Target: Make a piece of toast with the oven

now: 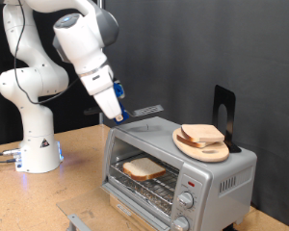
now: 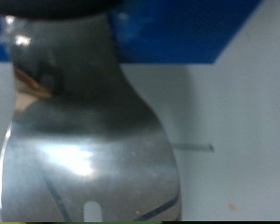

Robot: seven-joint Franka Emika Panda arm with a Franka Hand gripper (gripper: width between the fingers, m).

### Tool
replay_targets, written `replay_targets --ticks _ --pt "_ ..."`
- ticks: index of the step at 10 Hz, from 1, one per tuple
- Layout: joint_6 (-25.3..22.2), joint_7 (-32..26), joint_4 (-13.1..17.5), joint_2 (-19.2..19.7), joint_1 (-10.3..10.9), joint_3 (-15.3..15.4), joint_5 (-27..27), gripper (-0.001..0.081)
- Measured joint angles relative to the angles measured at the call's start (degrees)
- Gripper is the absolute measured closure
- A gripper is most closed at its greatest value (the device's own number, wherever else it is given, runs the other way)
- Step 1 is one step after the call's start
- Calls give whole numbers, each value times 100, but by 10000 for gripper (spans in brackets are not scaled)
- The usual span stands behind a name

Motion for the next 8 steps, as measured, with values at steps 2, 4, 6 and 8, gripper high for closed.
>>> replay_targets --ticks 2,4,6,8 --pt "157 306 40 9 170 320 104 414" --pt "351 647 76 85 255 619 112 414" --pt "523 900 85 298 260 885 55 414" --pt "757 995 85 578 257 1047 15 414"
